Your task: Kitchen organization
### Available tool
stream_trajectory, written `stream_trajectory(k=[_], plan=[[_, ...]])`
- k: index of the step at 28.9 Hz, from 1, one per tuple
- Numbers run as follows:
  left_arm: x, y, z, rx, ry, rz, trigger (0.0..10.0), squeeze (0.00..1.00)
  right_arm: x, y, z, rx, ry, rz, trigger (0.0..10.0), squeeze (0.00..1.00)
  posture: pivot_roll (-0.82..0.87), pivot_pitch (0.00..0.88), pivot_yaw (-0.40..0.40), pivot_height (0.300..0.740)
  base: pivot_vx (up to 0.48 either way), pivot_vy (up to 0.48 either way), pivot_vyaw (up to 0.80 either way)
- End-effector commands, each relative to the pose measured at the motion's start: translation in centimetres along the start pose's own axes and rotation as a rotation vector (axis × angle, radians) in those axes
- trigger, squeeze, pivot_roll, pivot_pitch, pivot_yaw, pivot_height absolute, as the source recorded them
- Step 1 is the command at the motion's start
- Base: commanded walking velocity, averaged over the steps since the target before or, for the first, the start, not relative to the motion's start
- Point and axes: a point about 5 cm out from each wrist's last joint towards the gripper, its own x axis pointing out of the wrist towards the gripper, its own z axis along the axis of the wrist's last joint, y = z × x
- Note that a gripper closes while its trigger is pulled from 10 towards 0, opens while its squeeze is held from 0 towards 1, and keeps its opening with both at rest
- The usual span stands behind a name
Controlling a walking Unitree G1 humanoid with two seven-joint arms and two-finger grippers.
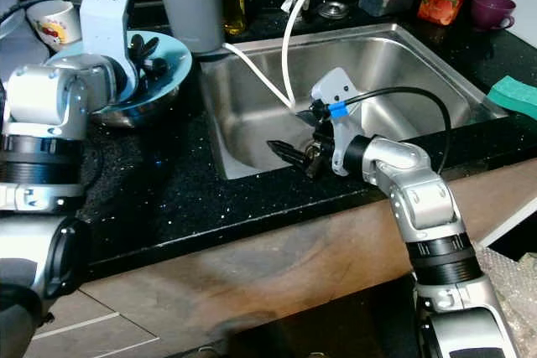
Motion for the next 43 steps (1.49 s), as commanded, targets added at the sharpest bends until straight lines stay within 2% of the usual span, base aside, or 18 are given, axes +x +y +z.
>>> stream_trajectory(k=[1,2,4,5,6,13,14,15,16,22,32,39,41,43], plan=[[0.2,0.1,-0.7,-0.019,0.040,-0.002,9.4,0.00,0.0,-0.3,0.2,-0.026,0.004,-0.006,10.0,0.00,0.01,0.073,-0.026,0.740,0.000,0.000,0.00],[0.2,0.1,-0.7,-0.020,0.046,-0.004,6.9,0.00,0.0,-0.3,0.3,-0.028,0.003,-0.005,10.0,0.00,0.02,0.072,-0.027,0.740,0.000,0.000,0.00],[0.2,0.1,-0.8,-0.021,0.047,-0.003,6.9,0.00,0.1,-0.3,0.3,-0.029,0.002,-0.004,10.0,0.00,0.02,0.071,-0.028,0.740,0.000,0.000,0.00],[0.2,0.1,-0.8,-0.019,0.049,-0.004,6.9,0.00,0.1,-0.3,0.3,-0.030,0.001,-0.004,10.0,0.00,0.02,0.071,-0.028,0.740,0.000,0.000,0.00],[0.2,0.1,-0.8,-0.016,0.051,-0.005,10.0,0.00,0.1,-0.3,0.4,-0.030,0.001,-0.003,10.0,0.00,0.02,0.071,-0.028,0.740,0.000,0.000,0.00],[0.3,0.1,-0.9,-0.003,0.055,-0.007,9.7,0.00,0.1,-0.3,0.4,-0.030,-0.001,-0.002,10.0,0.00,0.02,0.063,-0.027,0.740,0.000,0.000,0.00],[0.3,0.1,-0.9,-0.004,0.055,-0.007,6.2,0.00,0.1,-0.3,0.4,-0.030,-0.001,-0.002,10.0,0.00,0.02,0.062,-0.027,0.740,0.000,0.000,0.00],[0.3,0.1,-0.9,-0.005,0.053,-0.007,2.2,0.00,0.1,-0.3,0.4,-0.030,-0.001,-0.002,10.0,0.00,0.02,0.062,-0.027,0.740,0.000,0.000,0.00],[0.2,0.1,-0.8,-0.011,0.048,-0.007,0.0,0.00,0.1,-0.3,0.4,-0.031,-0.001,-0.003,10.0,0.00,0.02,0.059,-0.027,0.740,0.000,0.000,0.00],[0.1,0.2,-0.5,-0.019,0.034,-0.002,0.0,0.00,0.1,-0.3,0.4,-0.031,-0.003,-0.003,10.0,0.00,0.02,0.059,-0.027,0.740,0.000,0.000,0.00],[-0.1,0.8,0.7,-0.021,-0.046,0.041,0.0,0.00,0.2,-0.4,0.4,-0.031,-0.006,-0.011,10.0,0.00,0.02,0.062,-0.026,0.740,0.000,0.000,0.00],[-0.5,1.0,2.3,-0.022,-0.163,0.060,0.0,0.00,0.2,-0.6,0.5,-0.032,-0.012,-0.025,10.0,0.00,0.02,0.064,-0.025,0.740,0.000,0.000,0.00],[-0.7,0.9,3.1,0.006,-0.259,0.059,0.0,0.00,0.1,-0.7,0.5,-0.030,-0.018,-0.034,10.0,0.00,0.02,0.065,-0.025,0.740,0.000,0.000,0.00],[-0.8,0.8,3.3,0.020,-0.292,0.049,0.0,0.00,0.1,-0.8,0.6,-0.028,-0.021,-0.039,10.0,0.00,0.02,0.065,-0.025,0.740,0.000,0.000,0.00]])
